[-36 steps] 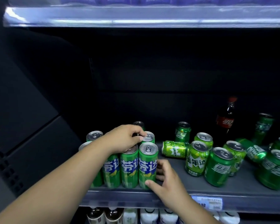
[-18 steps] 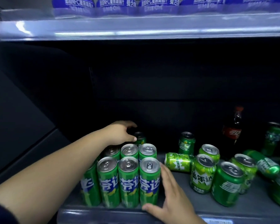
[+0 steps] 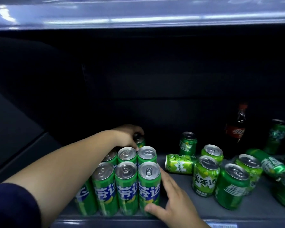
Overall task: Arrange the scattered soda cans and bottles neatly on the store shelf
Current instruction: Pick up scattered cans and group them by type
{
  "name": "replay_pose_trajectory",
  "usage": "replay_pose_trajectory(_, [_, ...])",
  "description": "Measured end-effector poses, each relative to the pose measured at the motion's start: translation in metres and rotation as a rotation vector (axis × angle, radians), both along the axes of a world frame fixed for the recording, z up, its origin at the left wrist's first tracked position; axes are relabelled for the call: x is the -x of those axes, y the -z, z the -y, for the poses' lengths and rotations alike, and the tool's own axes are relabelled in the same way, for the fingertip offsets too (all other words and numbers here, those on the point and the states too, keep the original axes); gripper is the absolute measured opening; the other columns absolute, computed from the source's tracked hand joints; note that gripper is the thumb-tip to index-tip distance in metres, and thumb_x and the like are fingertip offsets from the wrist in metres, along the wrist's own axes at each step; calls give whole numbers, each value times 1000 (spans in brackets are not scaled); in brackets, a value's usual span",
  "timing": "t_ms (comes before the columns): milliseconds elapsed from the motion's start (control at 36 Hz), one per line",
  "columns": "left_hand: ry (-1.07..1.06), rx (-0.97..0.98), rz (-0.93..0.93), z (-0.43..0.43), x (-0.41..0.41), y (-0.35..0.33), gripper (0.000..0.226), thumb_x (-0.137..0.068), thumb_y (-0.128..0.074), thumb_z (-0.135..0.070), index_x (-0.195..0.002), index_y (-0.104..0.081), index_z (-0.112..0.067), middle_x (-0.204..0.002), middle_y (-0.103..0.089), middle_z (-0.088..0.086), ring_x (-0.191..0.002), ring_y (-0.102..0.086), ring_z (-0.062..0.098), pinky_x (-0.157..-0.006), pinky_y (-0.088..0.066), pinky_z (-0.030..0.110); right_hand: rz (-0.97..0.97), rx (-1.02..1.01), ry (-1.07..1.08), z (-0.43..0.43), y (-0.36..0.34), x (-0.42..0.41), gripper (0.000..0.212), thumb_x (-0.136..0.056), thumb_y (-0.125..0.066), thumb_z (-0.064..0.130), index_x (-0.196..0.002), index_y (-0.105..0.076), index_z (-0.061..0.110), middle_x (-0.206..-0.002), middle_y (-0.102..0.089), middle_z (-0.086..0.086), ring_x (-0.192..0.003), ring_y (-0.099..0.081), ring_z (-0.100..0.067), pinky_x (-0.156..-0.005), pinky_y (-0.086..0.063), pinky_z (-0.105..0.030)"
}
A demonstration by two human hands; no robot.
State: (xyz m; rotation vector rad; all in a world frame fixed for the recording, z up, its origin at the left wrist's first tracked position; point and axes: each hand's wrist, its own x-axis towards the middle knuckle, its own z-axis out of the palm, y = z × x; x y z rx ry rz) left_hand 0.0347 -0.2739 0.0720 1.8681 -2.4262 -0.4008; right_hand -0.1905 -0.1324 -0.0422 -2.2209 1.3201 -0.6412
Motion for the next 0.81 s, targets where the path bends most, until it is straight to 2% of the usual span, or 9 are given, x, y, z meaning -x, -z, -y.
replay_pose_trajectory(139, [65, 155, 13, -19, 8, -11, 54, -71, -77, -34, -122, -60, -33, -120, -63, -5, -105, -61, 17, -89, -53, 34, -15, 5, -7, -5, -1, 0, 115, -54, -45, 100, -139, 23, 65, -151, 7, 43, -136, -13, 15, -118, -25, -25])
replay_pose_trajectory(250, [68, 299, -64, -32, 12, -38, 52, -67, -77, -37, -117, -63, -37, -117, -62, -7, -105, -60, 14, -91, -51, 33, 15, 49, -31, -10, -2, 3, 114, -57, -52, 96, -134, 26, 68, -144, 12, 49, -128, 6, 32, -114, -17, -13])
replay_pose_trajectory(306, [69, 371, -125, -40, 17, -52, 58, -60, -73, -49, -117, -61, -41, -117, -60, -10, -106, -59, 12, -93, -49, 31, 163, -5, -28, -12, -2, 5, 109, -59, -58, 91, -135, 17, 73, -150, 0, 46, -137, -9, 23, -117, -24, -21])
replay_pose_trajectory(361, [119, 460, -202, -52, 27, -65, 67, -56, -62, -57, -120, -62, -38, -117, -60, -11, -108, -59, 11, -96, -47, 29, 420, -53, -2, -14, -5, 8, 96, -65, -64, 84, -137, -1, 76, -154, -20, 38, -140, -31, 9, -112, -38, -31])
replay_pose_trajectory(444, [242, 569, -297, -74, 48, -85, 67, -60, -62, -55, -120, -66, -27, -114, -64, -10, -107, -59, 5, -96, -45, 22, 622, 89, 69, -17, -23, 17, 78, -69, -66, 80, -133, -23, 74, -144, -37, 37, -130, -48, -1, -101, -48, -34])
replay_pose_trajectory(556, [328, 519, -463, -103, 85, -97, 59, -60, -72, -50, -116, -63, -35, -109, -64, -15, -102, -60, -3, -89, -45, 15, 670, 264, 145, -27, -63, 41, 72, -74, -71, 56, -128, -26, 74, -134, -42, 37, -128, -49, -4, -100, -48, -35])
replay_pose_trajectory(667, [393, 405, -501, -125, 129, -95, 55, -61, -77, -48, -113, -61, -40, -104, -66, -19, -101, -61, -3, -87, -50, 21, 681, 292, 242, -36, -87, 77, 75, -67, -72, 63, -125, -27, 74, -133, -42, 37, -123, -48, 3, -99, -46, -28])
replay_pose_trajectory(722, [436, 385, -507, -132, 151, -88, 55, -60, -75, -53, -112, -60, -40, -104, -66, -20, -102, -62, -1, -89, -52, 28, 679, 283, 275, -40, -90, 97, 76, -65, -75, 63, -128, -32, 68, -131, -46, 36, -124, -48, 5, -99, -46, -28])
replay_pose_trajectory(806, [478, 368, -500, -138, 185, -70, 53, -61, -76, -50, -111, -59, -41, -103, -65, -21, -101, -61, -2, -89, -51, 31, 665, 262, 304, -47, -86, 128, 70, -69, -80, 49, -129, -44, 52, -123, -60, 24, -113, -60, -3, -91, -52, -34])
